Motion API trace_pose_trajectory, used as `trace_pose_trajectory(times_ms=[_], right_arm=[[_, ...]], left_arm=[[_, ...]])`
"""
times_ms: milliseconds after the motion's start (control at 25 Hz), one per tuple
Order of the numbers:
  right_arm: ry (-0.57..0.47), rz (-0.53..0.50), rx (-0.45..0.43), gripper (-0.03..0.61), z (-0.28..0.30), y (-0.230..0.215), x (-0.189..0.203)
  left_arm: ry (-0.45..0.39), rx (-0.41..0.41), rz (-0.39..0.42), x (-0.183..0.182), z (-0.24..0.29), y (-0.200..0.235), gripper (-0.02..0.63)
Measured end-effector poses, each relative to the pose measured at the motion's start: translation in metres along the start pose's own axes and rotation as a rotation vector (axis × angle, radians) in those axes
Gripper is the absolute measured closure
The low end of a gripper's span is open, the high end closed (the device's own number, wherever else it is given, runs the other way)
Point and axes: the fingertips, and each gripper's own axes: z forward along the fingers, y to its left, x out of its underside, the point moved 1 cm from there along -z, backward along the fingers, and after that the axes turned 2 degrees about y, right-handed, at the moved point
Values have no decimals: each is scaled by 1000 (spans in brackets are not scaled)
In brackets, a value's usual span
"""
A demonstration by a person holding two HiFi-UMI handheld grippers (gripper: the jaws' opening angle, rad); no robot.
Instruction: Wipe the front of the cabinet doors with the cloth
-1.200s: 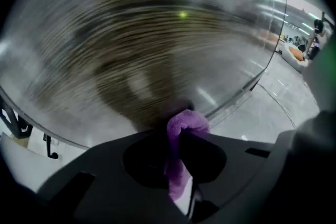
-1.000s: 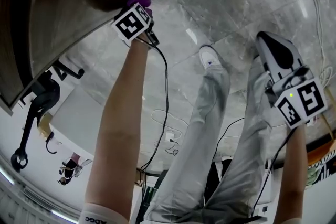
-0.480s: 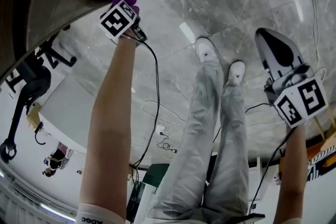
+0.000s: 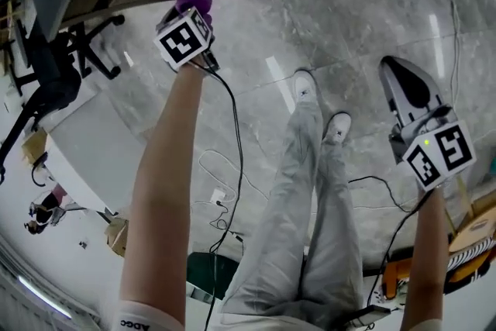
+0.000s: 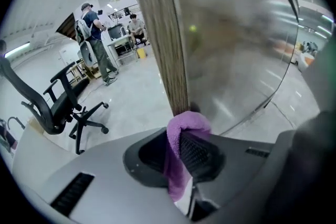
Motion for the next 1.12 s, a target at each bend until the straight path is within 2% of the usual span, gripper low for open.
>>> trace_pose_trajectory(times_ms=[200,360,480,720,880,1120], right_arm=[[4,-103,-55,551,-28,38,-36],[-2,-142,-60,551,-59,57,-55],[-20,-154,-56,551,-84,70,-63],[-23,-204,-66,551,-125,96,-61],[-31,-222,-63,551,-160,113,-57],[-66,-237,-31,551,-234,135,-65]], left_arm=[[-93,-16,-39,-48,-67,26,568],[-156,-12,-77,-84,-121,38,568],[-222,-25,-97,-108,-159,49,568],[-354,-19,-213,-149,-228,65,568],[-454,21,-257,-156,-280,67,568],[-574,143,-197,-139,-390,44,568]])
